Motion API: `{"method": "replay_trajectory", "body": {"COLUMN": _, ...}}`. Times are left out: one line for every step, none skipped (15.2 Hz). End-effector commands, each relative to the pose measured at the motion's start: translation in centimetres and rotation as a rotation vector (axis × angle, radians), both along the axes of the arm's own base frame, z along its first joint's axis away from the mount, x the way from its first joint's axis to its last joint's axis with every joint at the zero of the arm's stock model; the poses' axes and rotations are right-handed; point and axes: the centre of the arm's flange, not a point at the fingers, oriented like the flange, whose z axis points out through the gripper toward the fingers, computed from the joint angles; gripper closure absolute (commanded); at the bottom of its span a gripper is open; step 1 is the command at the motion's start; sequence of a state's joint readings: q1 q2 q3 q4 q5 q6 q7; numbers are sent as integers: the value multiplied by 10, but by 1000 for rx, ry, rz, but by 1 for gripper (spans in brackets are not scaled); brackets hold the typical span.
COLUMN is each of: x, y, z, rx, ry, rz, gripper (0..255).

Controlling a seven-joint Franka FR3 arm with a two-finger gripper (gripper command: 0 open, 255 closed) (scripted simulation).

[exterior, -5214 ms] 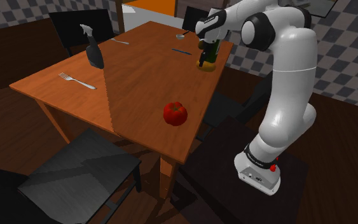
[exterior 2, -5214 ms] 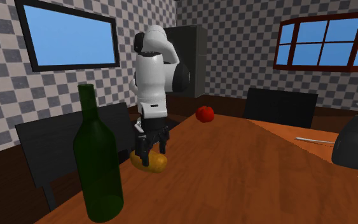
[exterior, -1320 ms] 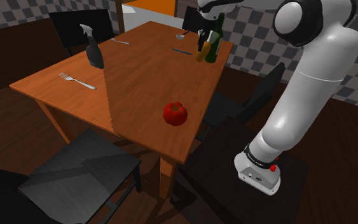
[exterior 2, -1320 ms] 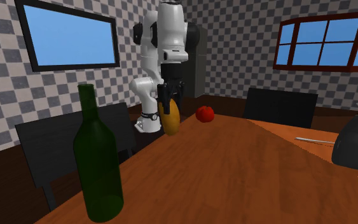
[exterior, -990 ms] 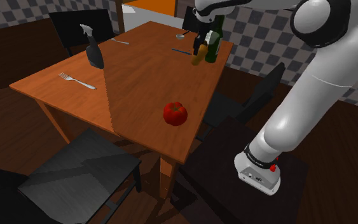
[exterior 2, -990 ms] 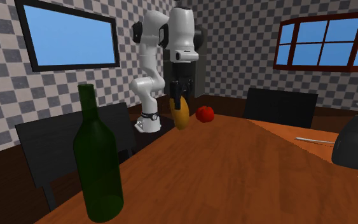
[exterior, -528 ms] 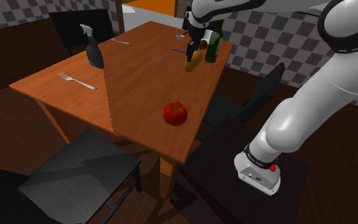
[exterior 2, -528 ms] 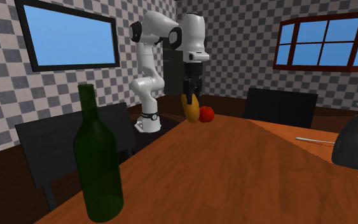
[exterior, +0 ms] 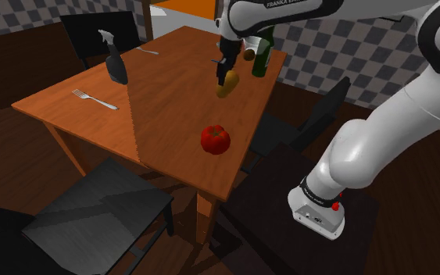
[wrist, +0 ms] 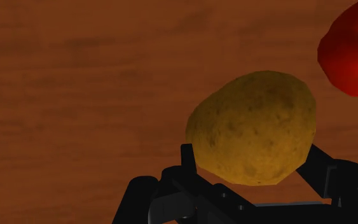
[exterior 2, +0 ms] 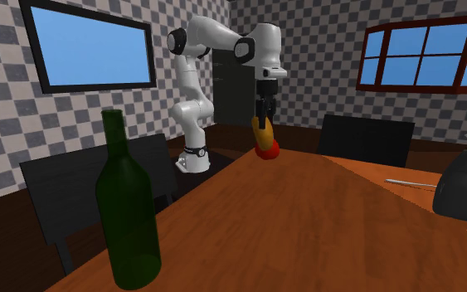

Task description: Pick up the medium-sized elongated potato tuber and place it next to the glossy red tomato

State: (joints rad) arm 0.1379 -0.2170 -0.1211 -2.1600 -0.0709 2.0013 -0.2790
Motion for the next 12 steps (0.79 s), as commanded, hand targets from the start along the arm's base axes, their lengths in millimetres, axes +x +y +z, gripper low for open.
{"method": "replay_trajectory", "body": {"x": -9, "y": 27, "z": -2, "rx": 0, "ry": 0, "rz": -2, "gripper": 255}}
{"method": "replay_trajectory", "body": {"x": -12, "y": 40, "z": -2, "rx": 0, "ry": 0, "rz": -2, "gripper": 255}}
{"method": "replay_trajectory", "body": {"x": -15, "y": 52, "z": -2, "rx": 0, "ry": 0, "rz": -2, "gripper": 255}}
{"method": "replay_trajectory", "body": {"x": -19, "y": 65, "z": -2, "rx": 0, "ry": 0, "rz": -2, "gripper": 255}}
{"method": "replay_trajectory", "body": {"x": -22, "y": 78, "z": -2, "rx": 0, "ry": 0, "rz": -2, "gripper": 255}}
{"method": "replay_trajectory", "body": {"x": -25, "y": 91, "z": -2, "rx": 0, "ry": 0, "rz": -2, "gripper": 255}}
{"method": "replay_trajectory", "body": {"x": -28, "y": 103, "z": -2, "rx": 0, "ry": 0, "rz": -2, "gripper": 255}}
{"method": "replay_trajectory", "body": {"x": -32, "y": 116, "z": -2, "rx": 0, "ry": 0, "rz": -2, "gripper": 255}}
{"method": "replay_trajectory", "body": {"x": -35, "y": 129, "z": -2, "rx": 0, "ry": 0, "rz": -2, "gripper": 255}}
{"method": "replay_trajectory", "body": {"x": -38, "y": 142, "z": -2, "rx": 0, "ry": 0, "rz": -2, "gripper": 255}}
{"method": "replay_trajectory", "body": {"x": -42, "y": 155, "z": -2, "rx": 0, "ry": 0, "rz": -2, "gripper": 255}}
{"method": "replay_trajectory", "body": {"x": -45, "y": 167, "z": -2, "rx": 0, "ry": 0, "rz": -2, "gripper": 255}}
